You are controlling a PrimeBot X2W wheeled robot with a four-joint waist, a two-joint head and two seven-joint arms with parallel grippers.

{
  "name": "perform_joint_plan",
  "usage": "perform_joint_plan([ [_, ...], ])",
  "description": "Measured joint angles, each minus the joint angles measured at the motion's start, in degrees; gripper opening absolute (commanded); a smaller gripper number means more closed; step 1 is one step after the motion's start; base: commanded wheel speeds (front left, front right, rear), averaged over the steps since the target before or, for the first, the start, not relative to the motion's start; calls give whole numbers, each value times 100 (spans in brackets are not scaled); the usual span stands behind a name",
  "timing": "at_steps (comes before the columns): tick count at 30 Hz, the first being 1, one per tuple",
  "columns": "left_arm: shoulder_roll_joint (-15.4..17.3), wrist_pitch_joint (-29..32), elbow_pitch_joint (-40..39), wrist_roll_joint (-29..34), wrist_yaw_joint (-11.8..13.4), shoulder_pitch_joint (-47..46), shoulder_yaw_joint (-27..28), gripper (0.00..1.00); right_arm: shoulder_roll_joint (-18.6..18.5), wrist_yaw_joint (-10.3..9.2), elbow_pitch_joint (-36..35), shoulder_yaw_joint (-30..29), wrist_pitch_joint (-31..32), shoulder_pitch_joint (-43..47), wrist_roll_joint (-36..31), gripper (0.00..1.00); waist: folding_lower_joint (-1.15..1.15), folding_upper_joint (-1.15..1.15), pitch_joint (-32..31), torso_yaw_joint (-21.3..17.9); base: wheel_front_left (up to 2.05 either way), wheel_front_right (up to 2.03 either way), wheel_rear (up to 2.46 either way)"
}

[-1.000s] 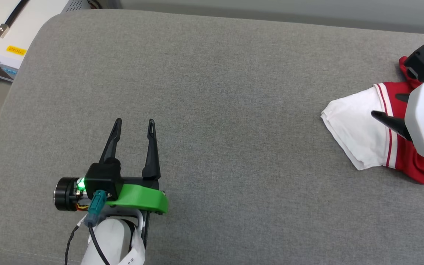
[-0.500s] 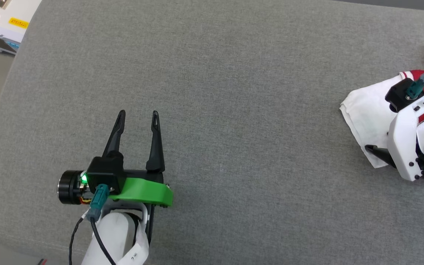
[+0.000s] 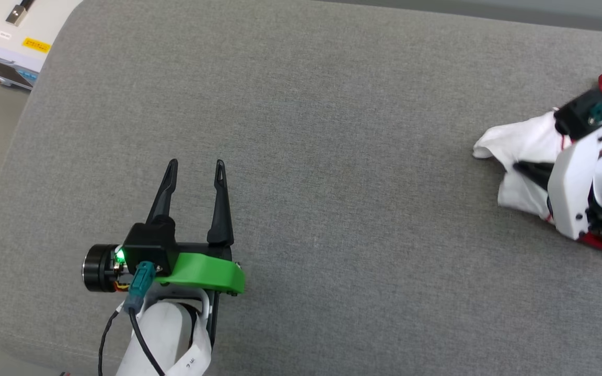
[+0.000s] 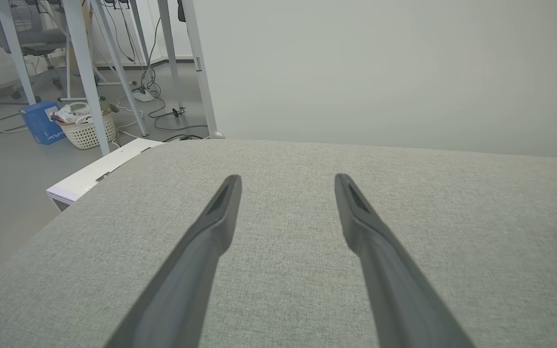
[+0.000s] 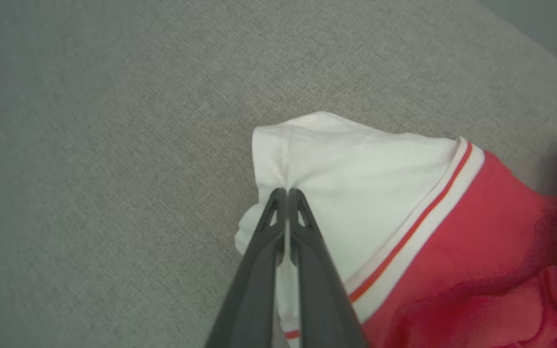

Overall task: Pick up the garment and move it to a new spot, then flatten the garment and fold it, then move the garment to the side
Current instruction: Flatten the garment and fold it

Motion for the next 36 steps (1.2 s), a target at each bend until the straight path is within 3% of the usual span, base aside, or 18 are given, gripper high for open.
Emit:
perform_joint_plan([
  [5,0,0,-22,0,8,12,27,100,107,0,-436,-170,-185,-346,86,0,0,0,-71,60,0,0,0],
  [11,0,0,-55,-45,23,13,25,100,780,1,-582,-49,-272,-675,8,0,0,0,-11,161,0,0,0],
  [19,0,0,-81,-157,76,14,23,100,1734,1,-271,701,-349,-792,-56,0,0,0,138,295,0,0,0],
  [25,0,0,-71,-158,81,13,18,100,1824,1,233,1668,-25,-421,27,0,0,0,216,312,0,0,0],
  [29,0,0,-11,-157,81,13,41,100,1856,0,426,1917,-113,-446,29,0,0,0,195,275,0,0,0],
  [30,0,0,14,-155,81,13,55,100,1875,1,453,1949,-237,-450,15,27,0,0,174,261,0,0,0],
  [31,0,0,36,-154,81,13,70,100,1894,1,472,1947,-383,-449,10,100,0,0,153,248,0,0,0],
  [36,1,0,90,-26,19,14,211,100,1864,2,433,1800,-1460,-403,-163,100,0,-1,-47,156,0,0,0],
])
